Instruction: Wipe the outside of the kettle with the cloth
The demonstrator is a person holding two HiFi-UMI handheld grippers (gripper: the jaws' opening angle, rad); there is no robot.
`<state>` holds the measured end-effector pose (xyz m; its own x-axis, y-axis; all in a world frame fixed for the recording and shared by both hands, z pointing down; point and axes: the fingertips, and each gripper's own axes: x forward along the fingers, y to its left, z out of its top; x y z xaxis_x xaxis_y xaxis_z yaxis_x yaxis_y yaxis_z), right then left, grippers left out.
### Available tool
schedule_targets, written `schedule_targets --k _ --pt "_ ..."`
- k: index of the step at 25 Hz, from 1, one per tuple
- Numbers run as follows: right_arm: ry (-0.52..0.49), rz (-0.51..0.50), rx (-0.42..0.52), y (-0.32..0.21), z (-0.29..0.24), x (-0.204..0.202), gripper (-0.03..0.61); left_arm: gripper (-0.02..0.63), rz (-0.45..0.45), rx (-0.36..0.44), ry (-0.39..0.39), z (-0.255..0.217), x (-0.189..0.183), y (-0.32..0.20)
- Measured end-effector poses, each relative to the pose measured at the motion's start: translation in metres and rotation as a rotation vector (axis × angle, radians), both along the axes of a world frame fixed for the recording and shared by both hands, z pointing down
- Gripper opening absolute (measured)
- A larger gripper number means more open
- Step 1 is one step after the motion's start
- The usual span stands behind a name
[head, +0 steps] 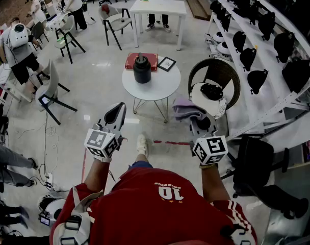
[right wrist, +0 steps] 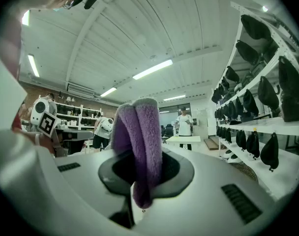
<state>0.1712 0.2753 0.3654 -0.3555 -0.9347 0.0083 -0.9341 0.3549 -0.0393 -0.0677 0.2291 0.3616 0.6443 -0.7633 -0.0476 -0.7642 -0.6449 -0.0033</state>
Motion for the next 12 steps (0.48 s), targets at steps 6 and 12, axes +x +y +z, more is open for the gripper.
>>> schedule_targets --k 6,12 --pt "-0.005 0.007 0.001 0.0031 0.0016 0.0022 0.051 0.008 0.000 -0.001 0.000 0.0016 -0.0012 -0.0003" --pt "-0.001 0.008 0.006 0.0049 0.0024 0.0015 0.051 0.009 0.010 -0.004 -0.001 0.0040 0.0012 0.0020"
